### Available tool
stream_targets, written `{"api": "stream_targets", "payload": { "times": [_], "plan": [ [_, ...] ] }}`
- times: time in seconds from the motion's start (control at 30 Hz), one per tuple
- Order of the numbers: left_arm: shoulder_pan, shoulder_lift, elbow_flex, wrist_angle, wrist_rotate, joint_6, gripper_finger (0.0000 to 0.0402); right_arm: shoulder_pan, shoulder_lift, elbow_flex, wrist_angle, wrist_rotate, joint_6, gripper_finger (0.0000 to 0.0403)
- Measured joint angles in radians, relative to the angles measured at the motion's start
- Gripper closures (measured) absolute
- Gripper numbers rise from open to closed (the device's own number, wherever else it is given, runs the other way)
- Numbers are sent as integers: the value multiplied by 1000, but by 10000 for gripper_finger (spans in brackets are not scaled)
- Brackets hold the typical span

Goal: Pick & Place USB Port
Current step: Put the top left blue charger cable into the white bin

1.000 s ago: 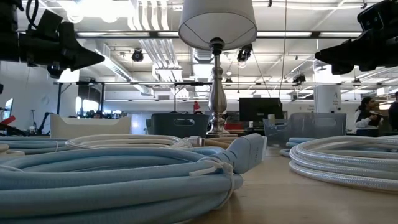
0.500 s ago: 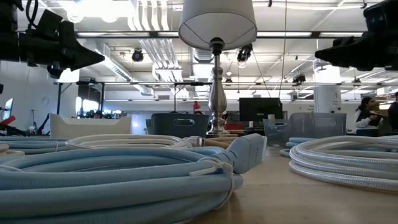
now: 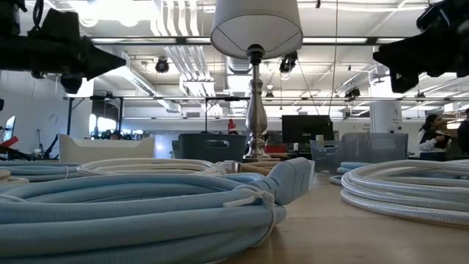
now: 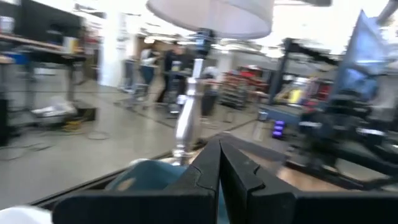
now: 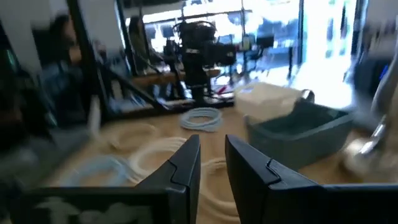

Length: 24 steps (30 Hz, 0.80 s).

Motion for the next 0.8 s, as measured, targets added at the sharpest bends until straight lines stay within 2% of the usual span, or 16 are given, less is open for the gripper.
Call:
{"api": "stream_targets", "payload": {
  "times": [0.13, 0.23, 0.33, 0.5, 0.67, 0.8],
  "plan": [
    [3, 3, 6, 5, 89, 61, 390, 0, 0, 0, 62, 88, -83, 331],
    [3, 4, 31, 3, 262, 77, 390, -1, 0, 0, 147, 198, -167, 330],
    [3, 16, 67, -28, 400, 79, 384, -1, 2, 0, 238, 221, -233, 332],
    [3, 63, 190, -257, 419, 73, 331, -1, 46, 0, 357, 117, -257, 319],
    [2, 158, 345, -528, 412, 33, 262, -1, 174, 0, 486, 114, -249, 289],
    [3, 256, 481, -834, 409, -30, 232, -1, 316, 18, 539, 114, -222, 257]
  ]
}}
